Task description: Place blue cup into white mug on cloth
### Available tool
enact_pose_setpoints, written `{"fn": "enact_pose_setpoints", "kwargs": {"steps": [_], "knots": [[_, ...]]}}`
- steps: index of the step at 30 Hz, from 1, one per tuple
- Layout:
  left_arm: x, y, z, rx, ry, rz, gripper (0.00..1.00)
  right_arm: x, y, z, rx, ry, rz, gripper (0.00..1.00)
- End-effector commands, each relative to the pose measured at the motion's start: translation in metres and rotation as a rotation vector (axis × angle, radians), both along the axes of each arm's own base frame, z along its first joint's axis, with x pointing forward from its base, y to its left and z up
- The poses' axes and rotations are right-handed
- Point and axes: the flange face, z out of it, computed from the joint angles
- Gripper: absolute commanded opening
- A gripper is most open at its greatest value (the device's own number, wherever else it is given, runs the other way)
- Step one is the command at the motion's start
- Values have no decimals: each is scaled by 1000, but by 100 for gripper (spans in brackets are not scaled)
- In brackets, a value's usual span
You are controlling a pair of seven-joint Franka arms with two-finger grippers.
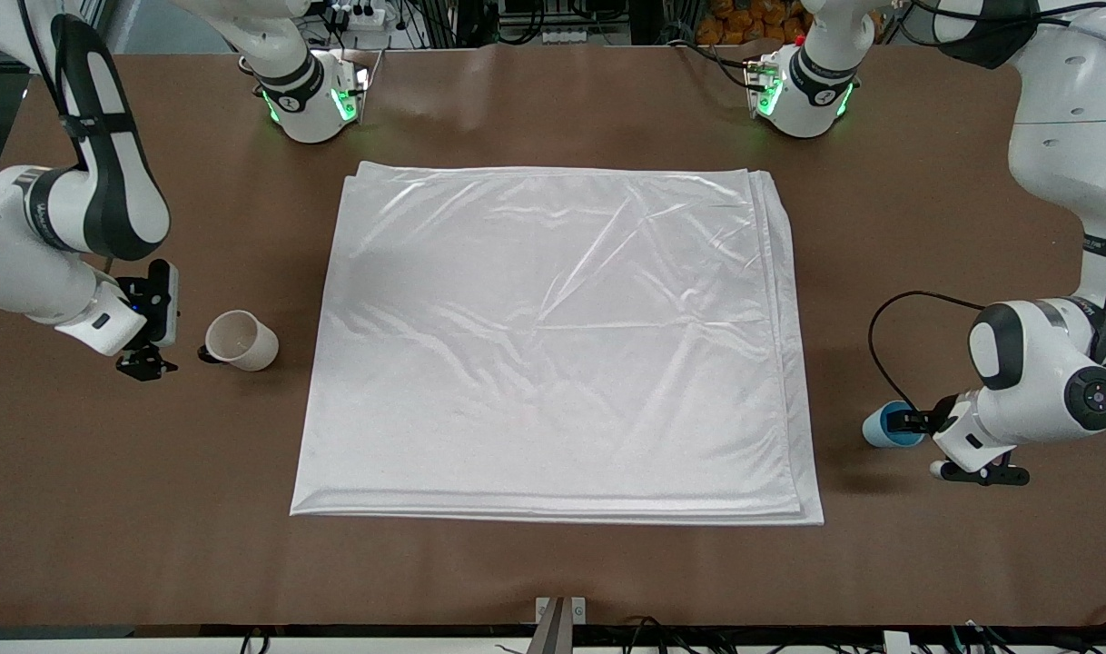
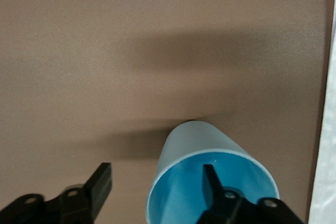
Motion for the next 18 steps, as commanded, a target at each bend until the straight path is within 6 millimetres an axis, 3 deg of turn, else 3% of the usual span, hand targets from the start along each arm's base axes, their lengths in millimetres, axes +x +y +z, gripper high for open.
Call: {"fn": "enact_pose_setpoints", "kwargs": {"steps": [1, 11, 15, 18], "knots": [[4, 0, 2, 21, -11, -19, 0, 1, -10, -26, -4, 8, 42, 100], [4, -2, 6, 20, -17, -22, 0, -4, -8, -64, -9, -52, 46, 100], [6, -2, 14, 22, -28, -25, 0, -6, -8, -76, -8, -52, 48, 100], [8, -4, 31, 22, -51, -23, 0, -6, -9, -79, -8, -50, 69, 100]]}}
